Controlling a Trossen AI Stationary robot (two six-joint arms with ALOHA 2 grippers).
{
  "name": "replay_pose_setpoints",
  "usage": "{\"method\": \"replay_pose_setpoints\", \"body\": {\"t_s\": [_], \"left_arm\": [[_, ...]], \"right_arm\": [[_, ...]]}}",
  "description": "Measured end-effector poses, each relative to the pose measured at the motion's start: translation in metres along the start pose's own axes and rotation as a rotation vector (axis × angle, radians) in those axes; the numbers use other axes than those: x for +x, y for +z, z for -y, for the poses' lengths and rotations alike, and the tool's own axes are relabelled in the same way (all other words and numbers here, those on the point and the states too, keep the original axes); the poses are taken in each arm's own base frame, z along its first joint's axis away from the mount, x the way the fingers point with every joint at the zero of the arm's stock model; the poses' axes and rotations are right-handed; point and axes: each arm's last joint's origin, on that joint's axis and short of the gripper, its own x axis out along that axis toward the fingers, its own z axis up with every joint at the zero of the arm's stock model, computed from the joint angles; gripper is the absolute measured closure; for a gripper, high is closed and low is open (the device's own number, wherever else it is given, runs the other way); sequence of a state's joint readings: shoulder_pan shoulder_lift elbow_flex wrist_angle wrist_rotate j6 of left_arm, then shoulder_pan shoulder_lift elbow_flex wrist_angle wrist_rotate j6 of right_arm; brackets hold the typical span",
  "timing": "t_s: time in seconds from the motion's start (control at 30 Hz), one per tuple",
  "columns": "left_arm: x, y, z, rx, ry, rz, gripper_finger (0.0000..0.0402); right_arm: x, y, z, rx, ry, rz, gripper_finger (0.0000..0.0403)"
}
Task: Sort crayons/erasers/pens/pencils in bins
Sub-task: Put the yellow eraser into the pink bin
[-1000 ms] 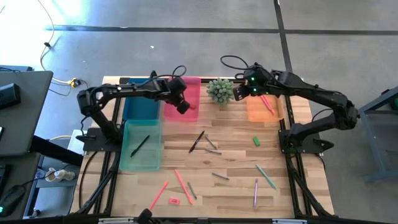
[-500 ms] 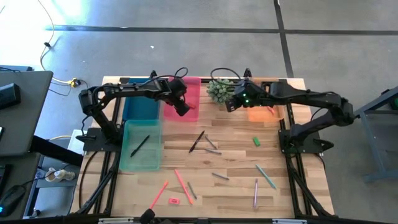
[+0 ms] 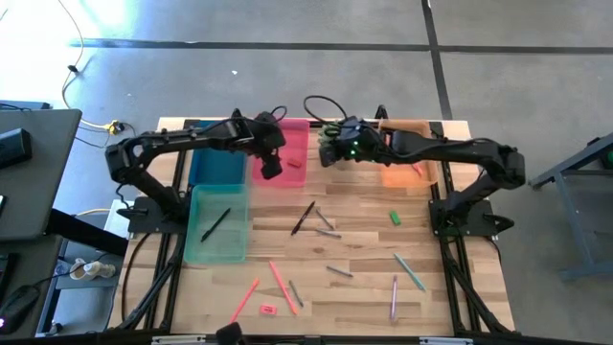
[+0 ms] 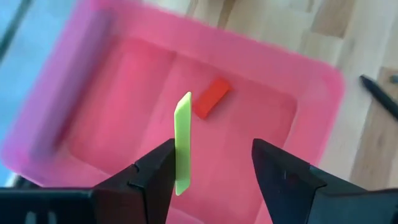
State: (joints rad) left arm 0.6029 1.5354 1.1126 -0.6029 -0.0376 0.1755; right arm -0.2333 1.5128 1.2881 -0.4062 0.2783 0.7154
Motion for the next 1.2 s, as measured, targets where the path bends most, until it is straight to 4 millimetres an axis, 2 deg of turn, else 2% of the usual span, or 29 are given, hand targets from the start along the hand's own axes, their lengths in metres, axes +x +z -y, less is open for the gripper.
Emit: {"method": "replay_pose_setpoints", "body": {"t_s": [0.3, 0.47, 0.6, 0.8, 1.2], "left_arm": [[-0.038, 0.006, -0.002, 0.095, 0.035, 0.160, 0.0204], [-0.043, 0.012, -0.002, 0.176, 0.058, 0.227, 0.0204], [-0.042, 0.014, -0.002, 0.204, 0.088, 0.238, 0.0204], [-0.043, 0.014, -0.002, 0.220, 0.089, 0.244, 0.0204], [-0.044, 0.020, 0.012, 0.327, 0.063, 0.288, 0.0204]], "right_arm": [[0.047, 0.013, -0.002, 0.061, 0.138, 0.128, 0.0274], [0.076, 0.010, -0.004, 0.078, 0.209, 0.172, 0.0274], [0.090, 0.006, -0.005, 0.092, 0.233, 0.198, 0.0274], [0.100, 0.005, 0.000, 0.115, 0.206, 0.211, 0.0274], [0.102, 0.006, 0.002, 0.117, 0.232, 0.199, 0.0274]]}}
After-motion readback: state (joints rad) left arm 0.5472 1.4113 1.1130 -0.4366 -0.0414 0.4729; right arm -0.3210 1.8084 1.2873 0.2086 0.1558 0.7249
